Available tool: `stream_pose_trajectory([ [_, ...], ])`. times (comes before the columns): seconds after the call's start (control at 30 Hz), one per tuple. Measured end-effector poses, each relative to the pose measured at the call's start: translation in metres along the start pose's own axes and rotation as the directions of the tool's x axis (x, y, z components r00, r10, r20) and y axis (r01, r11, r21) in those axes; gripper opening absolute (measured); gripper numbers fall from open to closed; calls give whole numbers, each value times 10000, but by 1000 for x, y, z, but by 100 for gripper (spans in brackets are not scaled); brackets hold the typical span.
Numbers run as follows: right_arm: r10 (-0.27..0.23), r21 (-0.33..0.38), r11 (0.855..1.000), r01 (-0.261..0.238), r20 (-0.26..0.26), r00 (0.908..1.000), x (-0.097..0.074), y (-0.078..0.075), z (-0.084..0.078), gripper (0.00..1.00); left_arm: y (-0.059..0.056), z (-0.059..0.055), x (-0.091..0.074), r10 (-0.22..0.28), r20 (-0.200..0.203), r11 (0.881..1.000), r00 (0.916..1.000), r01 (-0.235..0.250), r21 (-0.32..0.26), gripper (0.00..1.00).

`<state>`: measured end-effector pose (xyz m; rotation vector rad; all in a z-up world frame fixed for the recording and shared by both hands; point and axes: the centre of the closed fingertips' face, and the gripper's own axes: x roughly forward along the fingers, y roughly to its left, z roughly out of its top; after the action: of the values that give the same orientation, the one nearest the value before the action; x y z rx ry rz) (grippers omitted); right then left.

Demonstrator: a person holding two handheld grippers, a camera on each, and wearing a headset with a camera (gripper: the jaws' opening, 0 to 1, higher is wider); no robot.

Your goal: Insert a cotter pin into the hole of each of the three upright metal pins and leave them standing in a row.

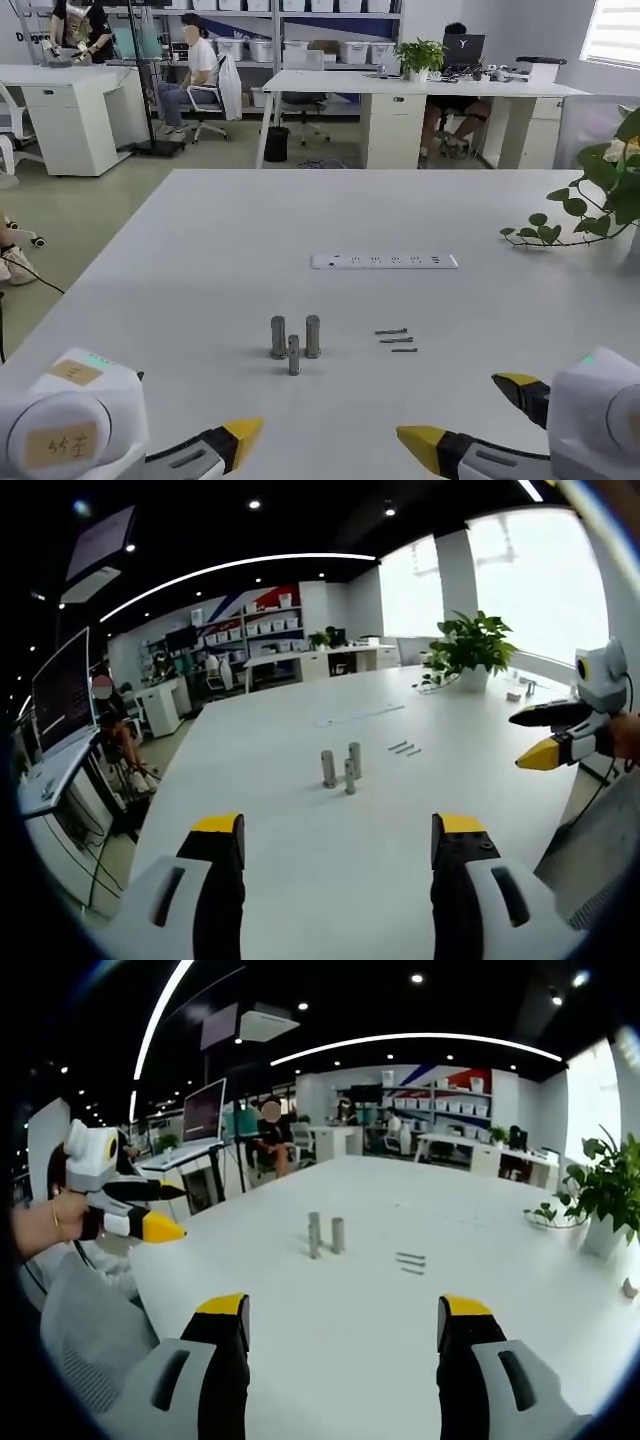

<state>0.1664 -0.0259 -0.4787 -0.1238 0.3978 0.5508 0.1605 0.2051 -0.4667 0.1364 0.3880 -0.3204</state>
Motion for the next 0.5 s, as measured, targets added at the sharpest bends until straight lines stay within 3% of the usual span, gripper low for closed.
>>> stream_pose_trajectory([
  [0.5,-138,86,9999,137,66,9999,-1,-7,0,74,-6,-1,0,-120,-66,9999,9999,120,79,74],
])
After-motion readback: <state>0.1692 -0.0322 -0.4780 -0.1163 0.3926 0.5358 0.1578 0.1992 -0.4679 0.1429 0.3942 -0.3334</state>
